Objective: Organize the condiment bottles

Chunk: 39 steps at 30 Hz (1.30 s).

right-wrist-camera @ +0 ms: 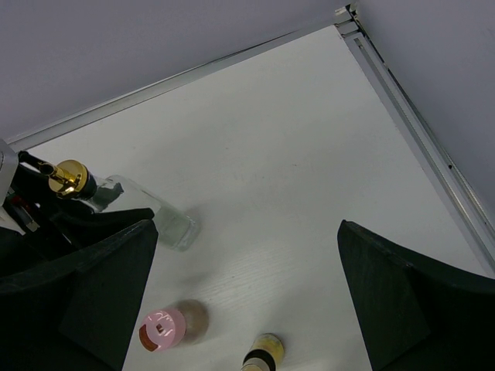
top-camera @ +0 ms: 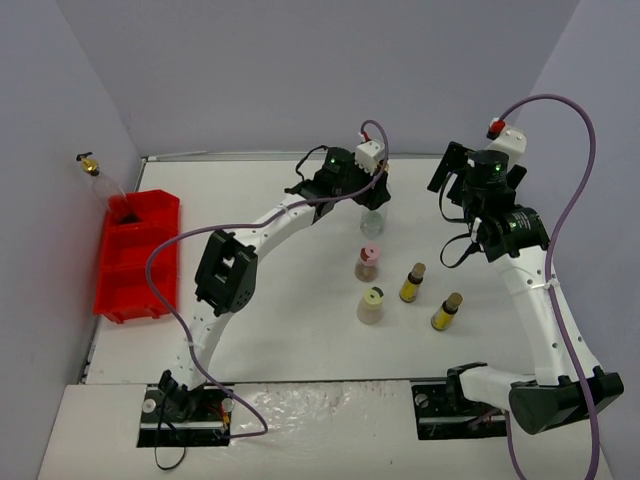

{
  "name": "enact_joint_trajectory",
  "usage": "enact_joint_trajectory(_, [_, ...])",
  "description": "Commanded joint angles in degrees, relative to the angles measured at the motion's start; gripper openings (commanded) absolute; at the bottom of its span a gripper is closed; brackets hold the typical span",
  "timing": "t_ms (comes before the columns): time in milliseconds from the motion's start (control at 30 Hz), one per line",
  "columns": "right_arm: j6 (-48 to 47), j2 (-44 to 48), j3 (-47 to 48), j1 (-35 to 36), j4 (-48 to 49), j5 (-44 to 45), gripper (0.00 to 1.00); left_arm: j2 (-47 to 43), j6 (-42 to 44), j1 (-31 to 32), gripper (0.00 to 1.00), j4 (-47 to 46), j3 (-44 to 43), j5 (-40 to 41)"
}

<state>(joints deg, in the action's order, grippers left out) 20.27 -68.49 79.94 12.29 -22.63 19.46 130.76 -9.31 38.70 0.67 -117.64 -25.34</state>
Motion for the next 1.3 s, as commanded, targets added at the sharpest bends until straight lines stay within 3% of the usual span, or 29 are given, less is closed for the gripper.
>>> enact_joint_trajectory(0, [-0.85, 1.60, 1.18, -0.34, 2.07, 0.40, 1.00, -5.11, 2.56, 0.58, 0.00, -2.77, -2.00, 4.97])
enact_joint_trajectory(400, [0.27, 1.36, 1.12, -0.34, 2.41, -1.37, 1.00, -24.01, 13.24, -3.79, 0.00, 1.69, 6.25, 31.20])
enact_joint_trajectory(800, [2.05, 0.52, -3.46, -0.25, 7.24, -5.86, 1.00, -41.37, 10.30, -25.03, 0.00, 0.94, 21.53, 35.07])
enact_joint_trajectory(933, [2.65, 0.17, -6.74, 0.08, 9.85, -8.36, 1.00, -45.07, 7.07, -35.25, 0.00, -5.76, 30.05, 31.80])
enact_joint_trajectory(1267, [1.71, -2.20, -9.79, 0.56, 13.45, -10.08, 1.00, -49.15, 4.24, -47.41, 0.00, -22.03, 45.96, 26.86])
